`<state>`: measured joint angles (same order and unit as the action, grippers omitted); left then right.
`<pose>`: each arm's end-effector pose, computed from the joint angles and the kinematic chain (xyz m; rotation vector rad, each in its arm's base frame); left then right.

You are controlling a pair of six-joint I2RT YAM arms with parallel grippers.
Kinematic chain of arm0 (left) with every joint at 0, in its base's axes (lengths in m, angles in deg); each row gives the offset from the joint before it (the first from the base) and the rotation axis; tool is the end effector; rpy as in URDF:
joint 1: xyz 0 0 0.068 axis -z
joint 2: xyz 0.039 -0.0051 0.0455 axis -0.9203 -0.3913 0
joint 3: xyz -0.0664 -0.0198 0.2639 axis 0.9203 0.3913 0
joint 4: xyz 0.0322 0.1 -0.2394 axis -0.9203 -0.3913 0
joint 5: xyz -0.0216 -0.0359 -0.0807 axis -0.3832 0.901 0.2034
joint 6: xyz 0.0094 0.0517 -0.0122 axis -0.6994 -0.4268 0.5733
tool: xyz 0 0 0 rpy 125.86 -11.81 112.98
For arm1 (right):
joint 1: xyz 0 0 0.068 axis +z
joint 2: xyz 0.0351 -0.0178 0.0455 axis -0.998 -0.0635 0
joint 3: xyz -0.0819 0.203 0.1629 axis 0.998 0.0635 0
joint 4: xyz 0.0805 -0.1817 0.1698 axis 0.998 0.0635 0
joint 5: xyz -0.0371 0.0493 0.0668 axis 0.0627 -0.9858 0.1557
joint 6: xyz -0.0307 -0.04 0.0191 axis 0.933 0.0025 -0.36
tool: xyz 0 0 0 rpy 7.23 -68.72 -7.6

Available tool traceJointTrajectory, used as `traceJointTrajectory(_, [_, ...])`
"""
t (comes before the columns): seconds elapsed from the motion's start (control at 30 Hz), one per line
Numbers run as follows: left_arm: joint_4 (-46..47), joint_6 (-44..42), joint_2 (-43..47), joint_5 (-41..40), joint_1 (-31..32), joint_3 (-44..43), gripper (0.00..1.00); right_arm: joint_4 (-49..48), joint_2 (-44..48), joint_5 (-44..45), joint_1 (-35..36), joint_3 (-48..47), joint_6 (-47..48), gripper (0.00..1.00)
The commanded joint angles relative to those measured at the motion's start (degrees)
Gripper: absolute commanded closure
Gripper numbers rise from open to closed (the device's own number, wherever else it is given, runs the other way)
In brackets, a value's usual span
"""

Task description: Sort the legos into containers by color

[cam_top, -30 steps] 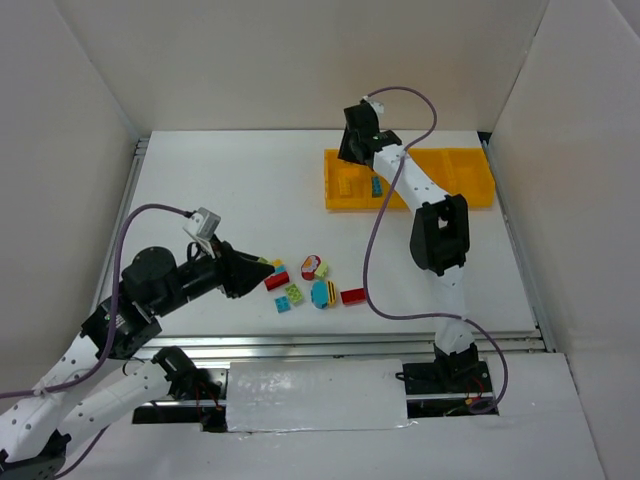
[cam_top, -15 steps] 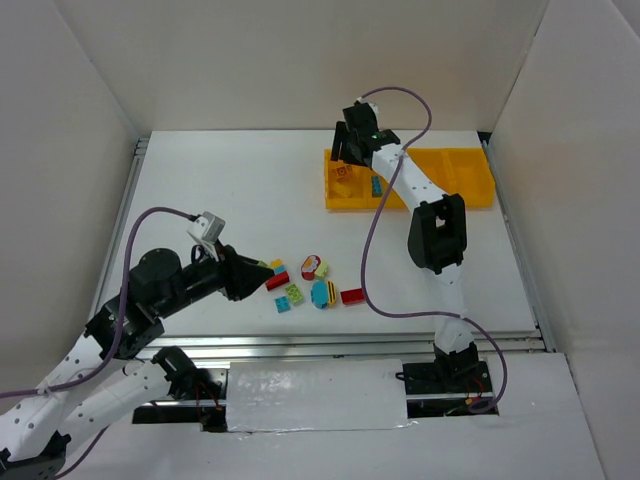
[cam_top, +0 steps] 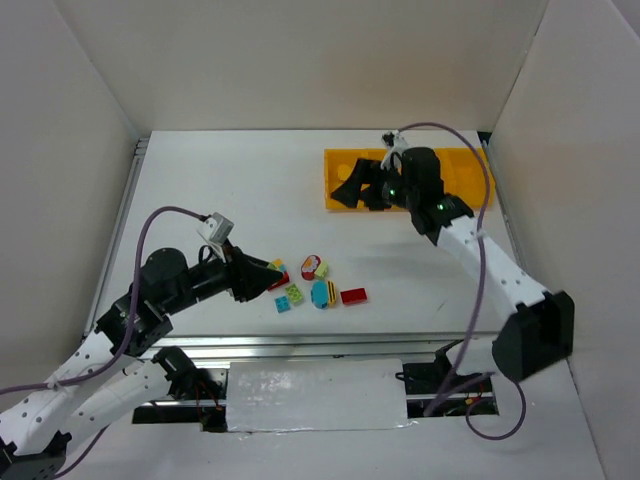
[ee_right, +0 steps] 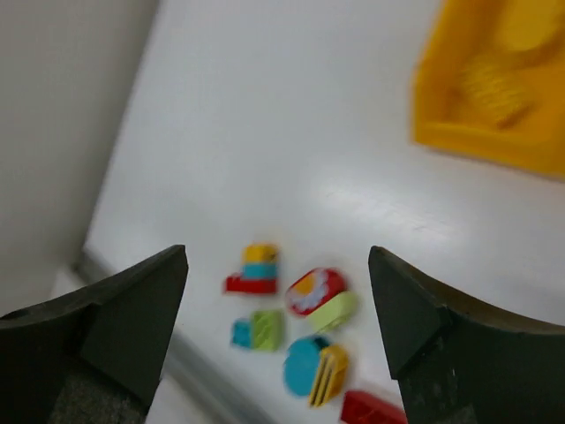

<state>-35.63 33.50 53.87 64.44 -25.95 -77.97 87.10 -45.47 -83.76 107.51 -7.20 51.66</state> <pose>0.1030 -0.0982 0.3528 0.2645 1.7749 -1.1105 0.3129 0.1309 0.3455 -0.0852 2.1037 0.7750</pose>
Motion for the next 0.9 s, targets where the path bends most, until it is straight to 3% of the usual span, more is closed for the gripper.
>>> traceJointTrajectory(0.0, [11.27,0.87,-0.02,7.54,-0.15,1.79,1.00,-17.18,9.72,-27.16,2.66,13.62,-3.41,0.08])
traceJointTrajectory(0.07, [17.31,2.44,0.16,12.20,-0.15,3.20,1.00,-23.54,17.80,-30.55,4.16,22.95,-5.43,0.09])
traceJointTrajectory(0.23, [26.66,5.17,-1.24,21.79,-0.15,5.13,1.00,-45.95,33.37,-35.58,7.41,38.67,-21.59,0.11])
traceJointTrajectory(0.3, [29.03,7.45,-1.77,20.93,-0.15,5.66,1.00,-50.70,37.31,-34.71,9.78,40.81,-24.59,0.12])
traceJointTrajectory(0.4, [31.41,11.32,-3.00,18.55,-0.06,6.11,1.00,-47.14,40.66,-29.44,16.10,41.87,-20.93,0.12])
traceJointTrajectory(0.53, [33.44,19.30,-5.37,16.35,-0.15,5.93,1.00,-43.53,44.63,-9.55,27.59,43.37,-13.73,0.12])
traceJointTrajectory(0.63, [26.63,26.15,-7.66,11.79,-0.15,3.83,1.00,-38.07,47.27,6.62,35.25,43.36,1.35,0.09])
traceJointTrajectory(0.7, [20.20,32.03,-8.36,7.40,-0.06,2.51,1.00,-37.98,46.75,11.68,37.12,43.72,5.96,0.08])
traceJointTrajectory(0.87, [22.19,42.60,-7.58,5.36,-0.06,6.36,1.00,-34.55,41.04,24.44,41.78,39.42,14.50,0.08])
